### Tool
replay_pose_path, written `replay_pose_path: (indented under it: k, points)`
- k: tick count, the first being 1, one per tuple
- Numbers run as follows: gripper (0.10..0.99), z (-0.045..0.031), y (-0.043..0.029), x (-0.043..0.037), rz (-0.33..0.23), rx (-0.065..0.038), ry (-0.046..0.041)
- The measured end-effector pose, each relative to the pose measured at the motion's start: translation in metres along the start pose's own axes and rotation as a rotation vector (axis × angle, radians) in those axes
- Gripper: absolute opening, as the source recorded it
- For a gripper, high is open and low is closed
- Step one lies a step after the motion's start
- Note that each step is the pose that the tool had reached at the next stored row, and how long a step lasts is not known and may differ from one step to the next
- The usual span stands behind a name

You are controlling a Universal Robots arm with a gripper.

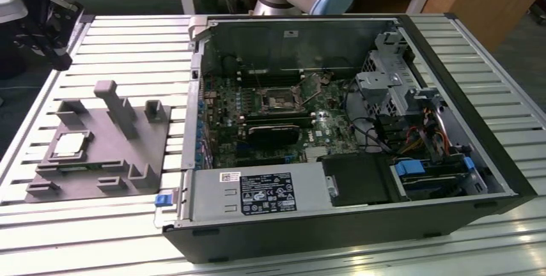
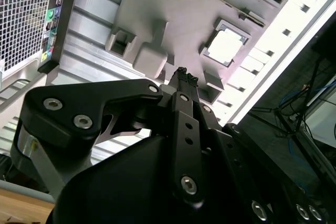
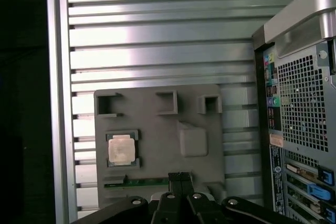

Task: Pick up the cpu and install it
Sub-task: 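Reach for the cpu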

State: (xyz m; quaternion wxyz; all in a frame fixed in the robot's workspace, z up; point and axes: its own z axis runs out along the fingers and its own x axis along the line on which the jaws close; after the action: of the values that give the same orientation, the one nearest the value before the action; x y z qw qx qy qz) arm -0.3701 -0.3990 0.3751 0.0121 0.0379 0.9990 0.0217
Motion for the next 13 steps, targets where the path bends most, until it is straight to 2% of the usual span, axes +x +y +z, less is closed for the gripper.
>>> replay_pose_path:
  k: [13]
  points:
    - [0.106,0.0004,-0.0011,0.0138,0.000,0.000,0.0000]
